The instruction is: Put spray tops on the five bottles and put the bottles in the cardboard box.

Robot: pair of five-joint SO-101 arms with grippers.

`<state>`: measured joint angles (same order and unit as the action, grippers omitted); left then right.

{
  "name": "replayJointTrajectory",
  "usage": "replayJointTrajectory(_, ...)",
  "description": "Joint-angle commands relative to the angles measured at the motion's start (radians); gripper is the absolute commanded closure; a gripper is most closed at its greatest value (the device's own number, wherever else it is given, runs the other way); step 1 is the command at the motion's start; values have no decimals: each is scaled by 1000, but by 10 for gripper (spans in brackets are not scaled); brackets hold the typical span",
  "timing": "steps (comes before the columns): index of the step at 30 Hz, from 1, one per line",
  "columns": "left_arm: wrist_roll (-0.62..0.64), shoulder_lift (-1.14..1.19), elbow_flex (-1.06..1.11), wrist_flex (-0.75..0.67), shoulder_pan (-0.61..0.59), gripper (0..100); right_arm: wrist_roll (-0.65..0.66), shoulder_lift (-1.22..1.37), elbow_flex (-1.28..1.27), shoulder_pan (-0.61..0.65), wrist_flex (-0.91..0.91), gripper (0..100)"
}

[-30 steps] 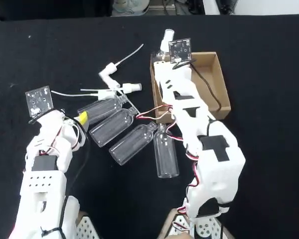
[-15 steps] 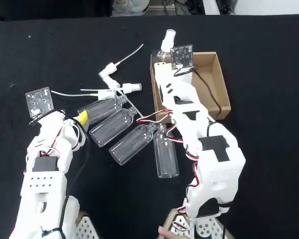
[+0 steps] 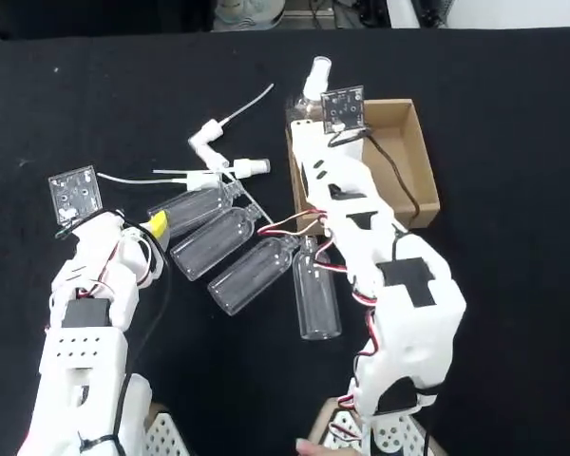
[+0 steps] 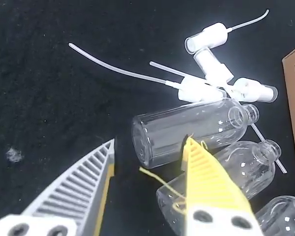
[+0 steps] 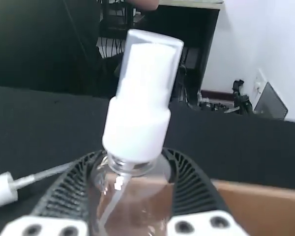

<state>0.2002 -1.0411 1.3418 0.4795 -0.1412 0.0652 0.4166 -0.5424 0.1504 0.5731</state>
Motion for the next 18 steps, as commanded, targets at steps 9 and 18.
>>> replayJointTrajectory(9, 5, -15, -15, -17, -10, 780, 3, 36, 71, 18, 25, 983)
replayJointTrajectory(18, 5, -15, -15, -17, -10, 780, 2, 42, 70, 21, 20, 914)
